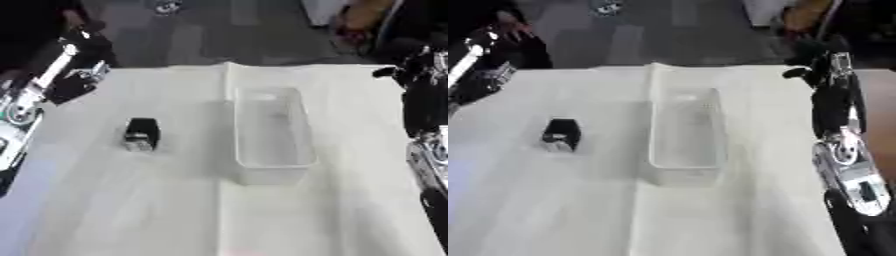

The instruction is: Pick up objects on the table and place them in the box.

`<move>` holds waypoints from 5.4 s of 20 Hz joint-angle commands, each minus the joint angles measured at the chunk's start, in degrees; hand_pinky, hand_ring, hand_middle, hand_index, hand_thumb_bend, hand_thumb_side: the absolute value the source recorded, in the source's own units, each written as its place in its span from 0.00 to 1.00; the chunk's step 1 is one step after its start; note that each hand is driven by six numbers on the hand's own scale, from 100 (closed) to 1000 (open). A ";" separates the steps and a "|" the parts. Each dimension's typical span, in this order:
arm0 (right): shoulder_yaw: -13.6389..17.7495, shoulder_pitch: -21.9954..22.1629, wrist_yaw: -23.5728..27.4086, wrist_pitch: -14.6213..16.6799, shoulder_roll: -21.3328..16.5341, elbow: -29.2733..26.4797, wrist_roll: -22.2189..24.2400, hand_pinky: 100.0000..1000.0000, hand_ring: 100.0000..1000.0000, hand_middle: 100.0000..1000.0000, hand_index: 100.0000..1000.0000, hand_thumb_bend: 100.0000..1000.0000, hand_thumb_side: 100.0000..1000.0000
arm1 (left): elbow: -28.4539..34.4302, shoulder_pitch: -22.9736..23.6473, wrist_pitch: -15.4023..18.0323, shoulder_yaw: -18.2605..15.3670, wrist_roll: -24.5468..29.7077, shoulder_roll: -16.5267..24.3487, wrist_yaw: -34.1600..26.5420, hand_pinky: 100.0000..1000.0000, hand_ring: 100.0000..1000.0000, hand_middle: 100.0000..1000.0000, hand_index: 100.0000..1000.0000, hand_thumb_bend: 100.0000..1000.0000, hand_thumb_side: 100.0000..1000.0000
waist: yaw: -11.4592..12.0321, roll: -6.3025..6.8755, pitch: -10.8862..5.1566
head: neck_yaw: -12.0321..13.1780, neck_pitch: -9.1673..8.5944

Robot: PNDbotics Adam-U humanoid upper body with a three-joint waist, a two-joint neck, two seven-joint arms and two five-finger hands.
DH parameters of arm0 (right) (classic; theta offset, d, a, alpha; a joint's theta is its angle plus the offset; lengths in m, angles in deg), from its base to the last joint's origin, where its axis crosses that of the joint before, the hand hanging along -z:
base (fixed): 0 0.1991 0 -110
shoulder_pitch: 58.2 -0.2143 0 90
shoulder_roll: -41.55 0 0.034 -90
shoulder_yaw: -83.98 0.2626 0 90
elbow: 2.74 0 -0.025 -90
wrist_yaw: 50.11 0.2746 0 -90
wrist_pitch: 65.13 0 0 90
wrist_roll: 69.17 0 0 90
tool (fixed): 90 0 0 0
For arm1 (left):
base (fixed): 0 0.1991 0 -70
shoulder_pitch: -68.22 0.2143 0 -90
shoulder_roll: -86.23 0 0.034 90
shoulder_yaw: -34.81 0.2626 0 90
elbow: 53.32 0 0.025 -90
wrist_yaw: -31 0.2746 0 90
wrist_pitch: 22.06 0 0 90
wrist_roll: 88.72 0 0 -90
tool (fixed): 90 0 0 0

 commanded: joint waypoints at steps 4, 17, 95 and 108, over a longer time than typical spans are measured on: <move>-0.23 -1.45 -0.30 0.04 -0.57 -0.50 0.63 0.50 0.58 0.61 0.69 0.11 1.00 | -2.64 -3.21 3.26 0.19 2.33 3.24 4.62 0.73 0.83 0.94 0.98 0.00 0.93 | -0.42 0.23 -0.83 | 1.02 -0.39; -0.48 -1.80 -0.36 0.03 -0.75 -0.47 0.83 0.50 0.58 0.61 0.69 0.11 1.00 | -4.61 -7.81 9.08 1.90 6.27 5.55 16.80 0.83 0.85 0.93 0.94 0.23 0.84 | -0.71 0.45 -0.79 | 1.60 -0.41; -2.02 -3.06 -0.85 -0.74 0.86 0.13 2.13 0.50 0.57 0.60 0.68 0.10 1.00 | -27.30 -23.18 30.87 8.76 45.53 -3.65 39.80 0.96 0.87 0.92 0.97 0.42 0.76 | -3.02 2.10 -0.06 | 0.73 -4.29; -1.95 -2.66 -1.11 -0.79 0.67 0.52 2.02 0.50 0.57 0.60 0.68 0.10 1.00 | -25.22 -21.91 35.02 11.78 46.41 -2.25 40.09 0.98 0.89 0.95 1.00 0.46 0.78 | -2.63 2.38 -0.82 | 0.65 -3.49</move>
